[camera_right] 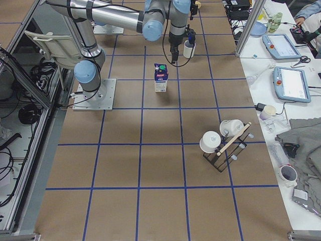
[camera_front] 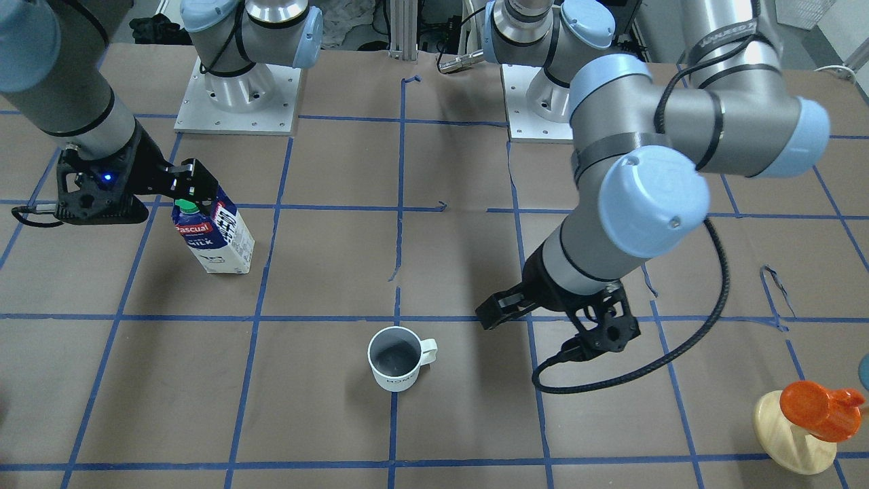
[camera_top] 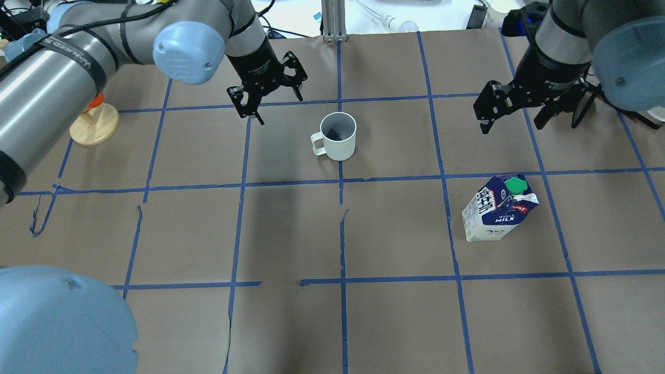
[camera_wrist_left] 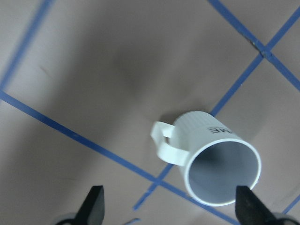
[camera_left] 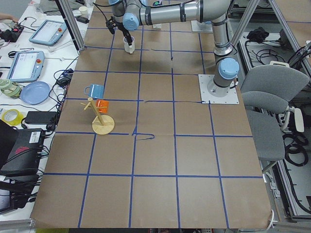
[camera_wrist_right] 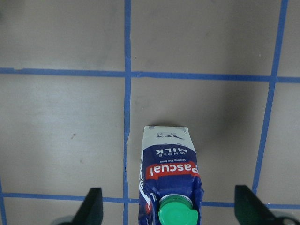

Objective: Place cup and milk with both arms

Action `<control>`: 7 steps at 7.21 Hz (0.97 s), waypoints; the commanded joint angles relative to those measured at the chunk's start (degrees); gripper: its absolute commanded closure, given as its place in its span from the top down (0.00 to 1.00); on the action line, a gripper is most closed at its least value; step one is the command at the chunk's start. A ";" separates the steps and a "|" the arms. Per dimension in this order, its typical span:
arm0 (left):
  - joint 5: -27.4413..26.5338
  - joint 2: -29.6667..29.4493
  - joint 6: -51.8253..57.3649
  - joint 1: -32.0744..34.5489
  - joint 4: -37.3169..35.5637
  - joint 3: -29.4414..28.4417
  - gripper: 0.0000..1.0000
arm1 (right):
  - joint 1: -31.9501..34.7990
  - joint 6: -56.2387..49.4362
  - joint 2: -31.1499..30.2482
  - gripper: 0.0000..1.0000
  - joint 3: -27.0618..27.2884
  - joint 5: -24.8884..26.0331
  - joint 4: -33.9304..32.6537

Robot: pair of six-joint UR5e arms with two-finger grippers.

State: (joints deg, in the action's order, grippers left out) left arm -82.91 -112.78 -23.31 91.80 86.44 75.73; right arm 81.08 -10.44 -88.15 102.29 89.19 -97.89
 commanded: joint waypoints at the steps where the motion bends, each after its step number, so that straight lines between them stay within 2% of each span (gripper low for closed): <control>1: -0.85 4.05 8.19 -5.73 3.64 0.12 1.00 | -0.57 1.13 -0.10 1.00 7.54 0.01 -5.88; 2: -0.94 5.54 9.33 -6.45 3.82 0.73 1.00 | -0.66 1.04 -0.10 0.98 9.57 0.19 -6.26; 3: -0.68 7.38 10.55 -7.33 4.17 0.74 1.00 | -0.57 1.21 -0.27 0.96 10.03 2.54 -6.35; 5: -0.85 8.28 11.35 -8.99 3.65 1.69 1.00 | -0.48 1.30 -0.36 0.65 9.95 2.83 -6.00; 6: -0.94 9.24 15.01 -9.09 3.39 3.01 1.00 | -0.57 1.30 -0.36 0.43 9.60 2.39 -5.65; 7: -1.46 10.29 17.49 -9.09 3.65 3.72 1.00 | -0.57 1.30 -0.36 0.38 9.51 2.13 -5.64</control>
State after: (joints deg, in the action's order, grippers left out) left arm -83.97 -103.66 -8.91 82.89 90.03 78.41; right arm 80.53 -9.15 -88.49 111.97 91.64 -103.68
